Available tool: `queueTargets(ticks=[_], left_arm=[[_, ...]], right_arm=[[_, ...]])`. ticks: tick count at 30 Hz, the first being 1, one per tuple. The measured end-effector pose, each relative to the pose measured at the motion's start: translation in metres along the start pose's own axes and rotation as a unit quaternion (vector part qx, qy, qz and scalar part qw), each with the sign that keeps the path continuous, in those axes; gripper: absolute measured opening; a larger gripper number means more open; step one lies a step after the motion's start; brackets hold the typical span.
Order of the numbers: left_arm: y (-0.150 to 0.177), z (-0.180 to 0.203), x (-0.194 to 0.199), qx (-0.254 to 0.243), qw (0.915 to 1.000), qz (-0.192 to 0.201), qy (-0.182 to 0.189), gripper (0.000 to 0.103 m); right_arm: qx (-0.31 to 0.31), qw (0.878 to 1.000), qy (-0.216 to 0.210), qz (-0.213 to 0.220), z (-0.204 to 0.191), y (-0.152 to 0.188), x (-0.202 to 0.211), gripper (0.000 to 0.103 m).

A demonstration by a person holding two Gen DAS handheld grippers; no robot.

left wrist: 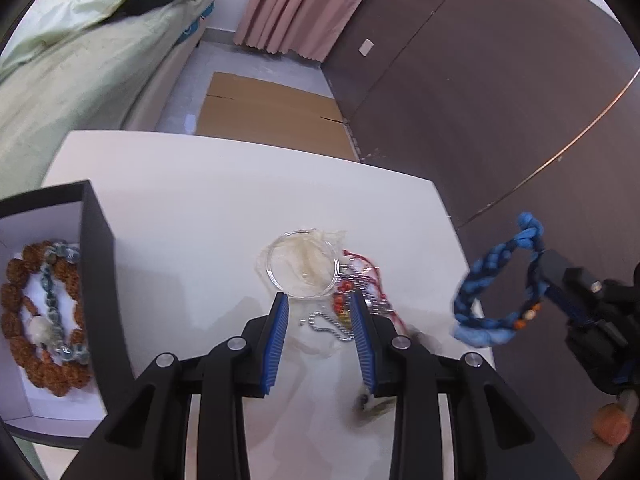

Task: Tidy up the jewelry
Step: 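Grasp the dark bead bracelet with the left gripper while the right lifts the blue bracelet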

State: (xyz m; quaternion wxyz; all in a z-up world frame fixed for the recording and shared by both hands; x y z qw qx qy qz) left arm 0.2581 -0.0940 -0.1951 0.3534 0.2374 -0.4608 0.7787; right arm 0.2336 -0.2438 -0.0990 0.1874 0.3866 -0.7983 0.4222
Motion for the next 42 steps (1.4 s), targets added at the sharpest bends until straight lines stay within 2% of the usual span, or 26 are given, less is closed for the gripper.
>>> queueTargets(ticks=[2,6,11,14,21,24,26,29,34,38,42], left_arm=[[0.001,0.001,-0.002,-0.004,1.0000,-0.002,-0.001,0.030],[0.009,0.010,-0.009,-0.022,0.9996,-0.016,0.002,0.030],[0.028,0.019,-0.017,-0.090,0.9947,-0.035,-0.037,0.031],[0.043,0.017,-0.023,-0.130,0.9875,-0.053,-0.071,0.031],[0.060,0.015,-0.021,-0.198,0.9697,-0.056,-0.131,0.029],[0.065,0.014,-0.018,-0.224,0.9620,-0.052,-0.148,0.021],[0.066,0.011,-0.016,-0.222,0.9623,-0.047,-0.150,0.007],[0.064,0.011,-0.012,-0.203,0.9702,-0.043,-0.126,0.007],[0.038,0.016,0.020,-0.176,0.9805,-0.004,-0.088,0.007],[0.013,0.020,0.050,-0.151,0.9861,0.032,-0.061,0.007],[-0.007,0.020,0.079,-0.132,0.9877,0.068,-0.049,0.007]], right_arm=[[0.010,0.999,0.030,-0.008,0.008,0.003,-0.007,0.010],[-0.005,0.999,0.036,-0.017,0.019,0.003,-0.014,0.010],[-0.004,0.999,0.039,-0.006,0.027,-0.006,-0.009,0.010],[-0.010,0.999,0.042,-0.006,0.033,-0.007,-0.008,0.010],[-0.008,0.999,0.041,-0.006,0.036,-0.006,-0.004,0.010],[-0.007,0.999,0.043,-0.008,0.037,-0.002,-0.002,0.010],[-0.007,0.999,0.043,-0.008,0.037,-0.001,0.000,0.010],[-0.008,0.999,0.042,-0.008,0.037,0.000,0.001,0.010],[-0.009,0.999,0.031,-0.001,0.031,0.002,0.005,0.010],[-0.001,1.000,0.012,0.009,0.018,0.002,0.008,0.010],[0.005,1.000,-0.007,0.020,0.002,0.003,0.010,0.010]])
Point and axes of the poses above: each gripper's, at about its wrist camera, not at the fingertips, and x roughly against the way its jaws point, z to its right, y to its underside, the point moved 10 cm from there along -x, roughly the way its jaws point, and after that the axes turned 7 degrees about z, right-handed, at the moved point
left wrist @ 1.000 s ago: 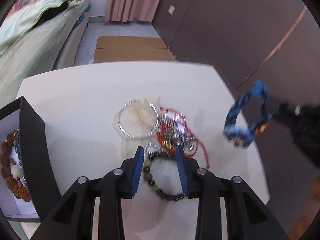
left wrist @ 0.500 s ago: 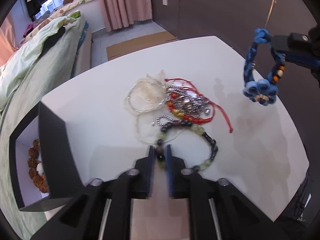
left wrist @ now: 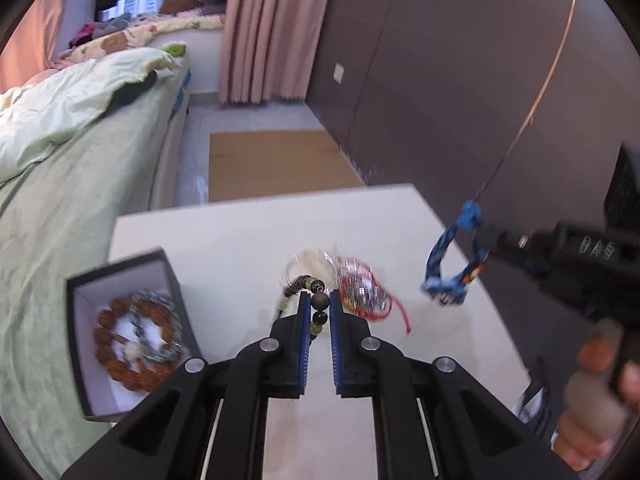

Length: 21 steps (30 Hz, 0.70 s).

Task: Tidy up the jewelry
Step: 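Grasp the dark bead bracelet with the left gripper while the right lifts the blue bracelet, then lower both bracelets into the black box and open both grippers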

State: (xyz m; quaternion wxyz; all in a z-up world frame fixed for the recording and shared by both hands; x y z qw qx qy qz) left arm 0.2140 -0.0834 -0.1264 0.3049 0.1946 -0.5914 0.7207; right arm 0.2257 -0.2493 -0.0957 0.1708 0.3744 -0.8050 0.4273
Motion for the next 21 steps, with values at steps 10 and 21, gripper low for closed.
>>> queueTargets(ticks=[10,21], left_arm=[[-0.040,-0.045,0.059,0.048,0.9966,0.067,-0.001,0.007],[-0.041,-0.093,0.079,0.083,0.9936,0.072,-0.025,0.007]], right_arm=[[0.021,0.998,-0.058,0.032,-0.050,0.002,0.002,0.010],[0.057,0.992,-0.109,0.032,-0.107,0.025,-0.010,0.010]])
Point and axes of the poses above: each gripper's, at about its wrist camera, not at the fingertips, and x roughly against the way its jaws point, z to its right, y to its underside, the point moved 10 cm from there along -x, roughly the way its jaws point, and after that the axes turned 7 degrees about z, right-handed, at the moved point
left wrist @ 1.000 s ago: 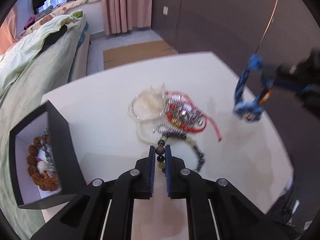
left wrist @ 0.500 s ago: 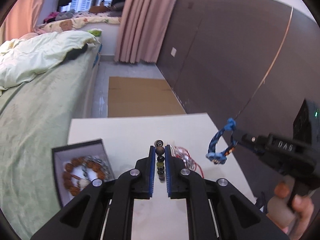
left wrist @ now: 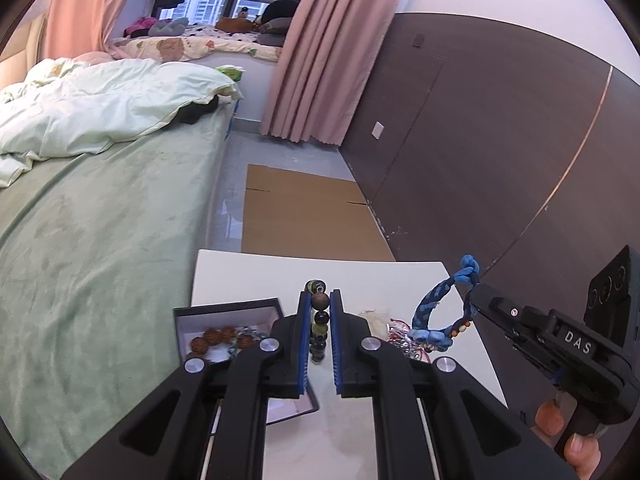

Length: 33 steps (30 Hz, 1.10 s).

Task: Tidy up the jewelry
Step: 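Lower both bracelets into the black box and open both grippers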

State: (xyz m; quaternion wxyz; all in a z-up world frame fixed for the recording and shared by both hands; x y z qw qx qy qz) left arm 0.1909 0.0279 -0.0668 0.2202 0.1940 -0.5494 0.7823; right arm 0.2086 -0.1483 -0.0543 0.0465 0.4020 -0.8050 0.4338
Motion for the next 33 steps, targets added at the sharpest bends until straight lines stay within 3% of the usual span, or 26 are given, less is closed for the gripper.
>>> queueTargets(ticks=[6,7,9,10,11,15,25,26,28,29,30,33], left_arm=[[0.001,-0.015,0.002,0.013,0.9998,-0.005,-0.017,0.008],[0.001,-0.020,0.003,0.022,0.9995,-0.007,-0.020,0.010],[0.000,-0.033,0.004,0.038,0.9986,-0.007,-0.036,0.026],[-0.001,-0.037,0.005,0.044,0.9983,-0.003,-0.039,0.041],[-0.003,-0.041,0.007,0.049,0.9979,0.003,-0.042,0.047],[-0.009,-0.050,0.015,0.056,0.9972,0.014,-0.048,0.048],[-0.021,-0.082,0.031,0.091,0.9918,0.040,-0.080,0.067],[-0.022,-0.084,0.031,0.092,0.9916,0.040,-0.081,0.067],[-0.022,-0.089,0.032,0.095,0.9912,0.039,-0.084,0.069],[-0.022,-0.090,0.032,0.096,0.9909,0.039,-0.086,0.072],[-0.021,-0.091,0.032,0.098,0.9906,0.039,-0.087,0.074],[-0.021,-0.094,0.032,0.100,0.9903,0.040,-0.088,0.076]], right_arm=[[0.008,1.000,-0.006,-0.013,-0.013,0.012,-0.010,0.010],[0.008,1.000,-0.009,-0.015,-0.015,0.014,-0.012,0.010],[0.010,1.000,-0.014,-0.019,-0.021,0.020,-0.016,0.010],[0.012,1.000,-0.016,-0.021,-0.023,0.022,-0.017,0.010],[0.014,0.999,-0.021,-0.025,-0.027,0.026,-0.019,0.010],[0.029,0.998,-0.034,-0.036,-0.043,0.038,-0.026,0.010],[0.059,0.993,-0.059,-0.087,-0.078,0.079,-0.059,0.011],[0.060,0.992,-0.059,-0.090,-0.080,0.082,-0.062,0.014],[0.067,0.990,-0.045,-0.114,-0.079,0.092,-0.073,0.045],[0.063,0.990,-0.037,-0.121,-0.075,0.093,-0.076,0.075],[0.055,0.991,-0.033,-0.114,-0.071,0.091,-0.074,0.086],[0.042,0.994,-0.031,-0.091,-0.061,0.080,-0.061,0.086]])
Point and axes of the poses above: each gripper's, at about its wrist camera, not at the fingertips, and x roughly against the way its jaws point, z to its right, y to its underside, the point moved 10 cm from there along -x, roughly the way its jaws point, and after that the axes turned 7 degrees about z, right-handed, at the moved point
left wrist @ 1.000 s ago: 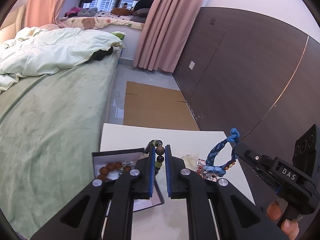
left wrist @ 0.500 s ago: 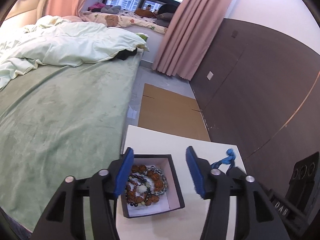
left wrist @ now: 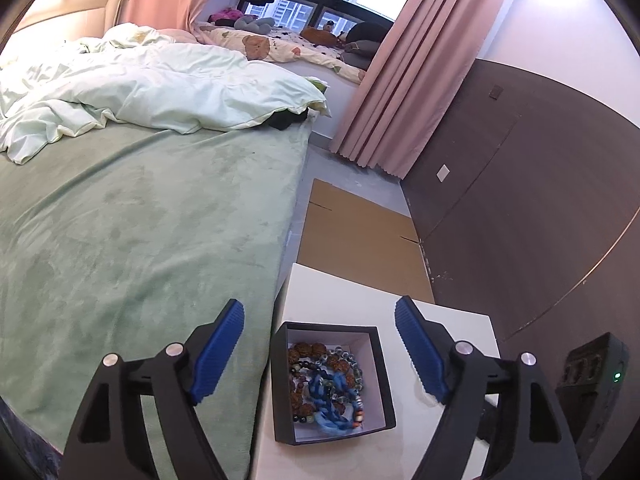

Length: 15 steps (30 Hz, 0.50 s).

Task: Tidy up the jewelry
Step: 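Lower both bracelets into the black box and open both grippers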

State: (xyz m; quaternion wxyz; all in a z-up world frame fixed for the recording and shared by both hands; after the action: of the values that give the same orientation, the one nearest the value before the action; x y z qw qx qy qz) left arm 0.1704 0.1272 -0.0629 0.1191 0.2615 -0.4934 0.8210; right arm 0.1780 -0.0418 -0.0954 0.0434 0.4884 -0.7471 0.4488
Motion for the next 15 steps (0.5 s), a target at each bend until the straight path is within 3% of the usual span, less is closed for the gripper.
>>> queueTargets(ticks=[7,15], left_arm=[[0.009,0.014,-0.010,-0.001,0.9999,-0.012,0.012,0.077],[0.031,0.060,-0.027,-0.031,0.9982,-0.029,0.042,0.076]], right_arm=[[-0.027,0.998,0.045,0.038,0.044,-0.026,0.046,0.086],[-0.062,0.991,0.117,0.012,0.102,-0.029,0.067,0.086]])
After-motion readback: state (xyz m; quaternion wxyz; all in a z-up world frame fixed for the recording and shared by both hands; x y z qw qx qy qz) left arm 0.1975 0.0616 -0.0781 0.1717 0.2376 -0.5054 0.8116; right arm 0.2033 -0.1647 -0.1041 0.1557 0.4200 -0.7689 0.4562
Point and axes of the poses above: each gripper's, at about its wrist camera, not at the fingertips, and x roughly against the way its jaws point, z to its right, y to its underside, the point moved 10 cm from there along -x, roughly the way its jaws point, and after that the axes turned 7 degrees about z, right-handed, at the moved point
